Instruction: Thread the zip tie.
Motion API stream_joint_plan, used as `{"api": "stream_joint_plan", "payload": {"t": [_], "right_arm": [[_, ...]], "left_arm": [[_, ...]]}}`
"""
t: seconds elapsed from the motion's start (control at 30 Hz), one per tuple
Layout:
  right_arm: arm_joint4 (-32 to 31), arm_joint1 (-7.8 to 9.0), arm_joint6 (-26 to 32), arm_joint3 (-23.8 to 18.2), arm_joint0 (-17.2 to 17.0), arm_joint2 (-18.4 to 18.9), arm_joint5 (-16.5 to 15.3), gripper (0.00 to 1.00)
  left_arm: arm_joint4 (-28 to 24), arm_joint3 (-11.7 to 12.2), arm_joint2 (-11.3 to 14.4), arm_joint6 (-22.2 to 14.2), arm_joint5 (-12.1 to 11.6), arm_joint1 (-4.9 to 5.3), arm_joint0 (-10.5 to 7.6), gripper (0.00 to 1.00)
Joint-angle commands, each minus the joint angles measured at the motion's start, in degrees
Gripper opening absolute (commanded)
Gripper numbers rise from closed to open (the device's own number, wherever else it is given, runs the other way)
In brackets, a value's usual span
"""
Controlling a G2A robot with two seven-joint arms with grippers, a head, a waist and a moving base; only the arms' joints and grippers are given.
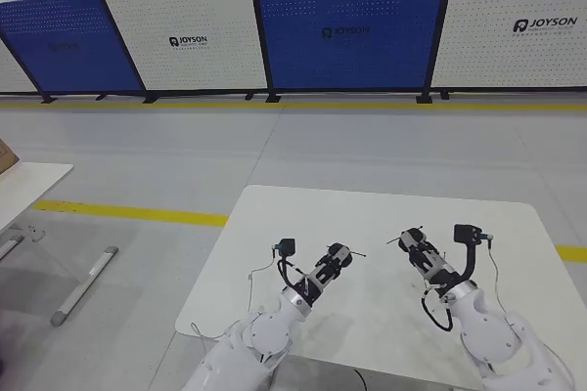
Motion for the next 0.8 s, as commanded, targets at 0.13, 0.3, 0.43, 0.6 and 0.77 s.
{"api": "stream_joint_plan", "payload": {"t": [0.13,0.3,0.43,0.6,0.77], "right_arm": [[0.0,0.01,0.0,0.0,0.0,0.0,0.0,0.0],[0.4,-0.05,0.2,-0.2,-0.2,-0.1,-0.3,0.0],[1.0,-0.39,-2.0,-0.1,-1.5,-0.3,-1.2,0.0],[1.1,-1.1,-5.5,0.2,-3.1,-2.1,-2.8,0.0],[1.2,-1.43,-7.3,0.1,-3.5,-2.7,-2.9,0.0]], "left_arm": [[-0.3,-0.1,0.0,-0.3,0.1,0.01,0.01,0.0],[-0.6,-0.2,-0.1,0.0,0.4,-0.02,-0.07,0.0],[-2.2,0.2,-0.3,0.5,0.5,-0.17,-0.68,0.0],[-2.7,0.4,-0.1,-0.1,-0.2,-0.25,-0.99,0.0],[-2.7,0.4,-0.1,-0.1,-0.2,-0.25,-0.99,0.0]]}}
